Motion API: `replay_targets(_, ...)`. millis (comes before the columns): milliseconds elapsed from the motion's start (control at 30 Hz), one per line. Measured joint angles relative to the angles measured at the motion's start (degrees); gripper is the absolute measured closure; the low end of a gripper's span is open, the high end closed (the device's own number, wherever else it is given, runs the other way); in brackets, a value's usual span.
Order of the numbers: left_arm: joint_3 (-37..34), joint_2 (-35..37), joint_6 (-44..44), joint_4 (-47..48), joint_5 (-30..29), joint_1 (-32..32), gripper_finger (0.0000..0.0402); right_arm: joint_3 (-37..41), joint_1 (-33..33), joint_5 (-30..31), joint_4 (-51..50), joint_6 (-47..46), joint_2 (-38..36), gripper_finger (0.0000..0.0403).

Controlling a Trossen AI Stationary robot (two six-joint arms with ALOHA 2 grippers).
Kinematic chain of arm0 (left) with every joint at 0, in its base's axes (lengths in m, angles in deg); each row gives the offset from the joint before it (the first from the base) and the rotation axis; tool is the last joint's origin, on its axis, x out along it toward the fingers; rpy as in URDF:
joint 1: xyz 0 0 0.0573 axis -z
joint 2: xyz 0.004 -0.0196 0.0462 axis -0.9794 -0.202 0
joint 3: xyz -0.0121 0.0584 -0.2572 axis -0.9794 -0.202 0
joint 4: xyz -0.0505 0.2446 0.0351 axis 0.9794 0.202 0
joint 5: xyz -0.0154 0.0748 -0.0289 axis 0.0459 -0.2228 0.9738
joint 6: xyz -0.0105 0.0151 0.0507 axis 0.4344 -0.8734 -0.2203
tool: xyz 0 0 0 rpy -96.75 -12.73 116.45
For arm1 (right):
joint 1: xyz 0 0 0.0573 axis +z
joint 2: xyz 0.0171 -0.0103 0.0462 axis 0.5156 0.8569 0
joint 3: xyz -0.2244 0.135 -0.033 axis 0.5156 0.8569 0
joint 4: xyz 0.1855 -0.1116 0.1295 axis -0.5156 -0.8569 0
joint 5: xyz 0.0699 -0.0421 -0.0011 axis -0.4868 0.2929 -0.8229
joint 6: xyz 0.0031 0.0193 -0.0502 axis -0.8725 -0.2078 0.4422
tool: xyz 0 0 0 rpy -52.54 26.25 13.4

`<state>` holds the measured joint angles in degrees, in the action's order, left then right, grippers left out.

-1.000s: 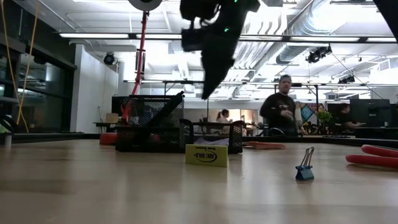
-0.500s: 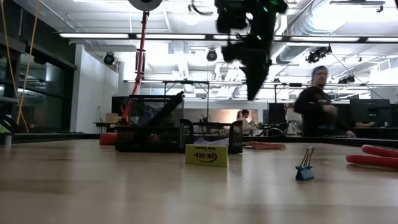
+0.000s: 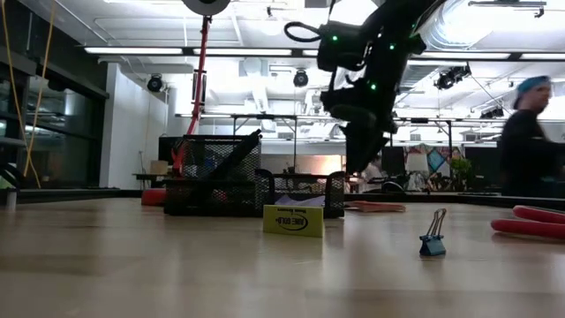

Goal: Pick and place office supplies into organizer
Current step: Put the pink sticky note into the desk organizer

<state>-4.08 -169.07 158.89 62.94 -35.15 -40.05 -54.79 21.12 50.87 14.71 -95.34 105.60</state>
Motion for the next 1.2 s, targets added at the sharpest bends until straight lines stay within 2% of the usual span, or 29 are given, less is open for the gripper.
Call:
replay_targets(200, 0.0, 0.0, -0.3, 2.1, -0.5, 0.0, 0.0401, 0.0, 1.4, 3.0, 0.6, 1.0, 4.9, 0.0224)
replay_targets(433, 0.0, 0.0, -0.5, 4.1, -1.7, 0.5, 0.0401, 0.0, 4.2, 7.3, 4.4, 1.0, 5.4, 0.0221)
replay_targets(1100, 0.0, -0.1, 0.1, 4.4, -5.7, 3.1, 0.0401, 0.0, 5.8, 8.6, 3.4, -1.4, 7.0, 0.0221)
replay_targets(1200, 0.0, -0.1, 0.1, 4.4, -6.1, 3.1, 0.0401, 0.0, 6.6, 10.8, 2.9, -1.6, 7.5, 0.0222)
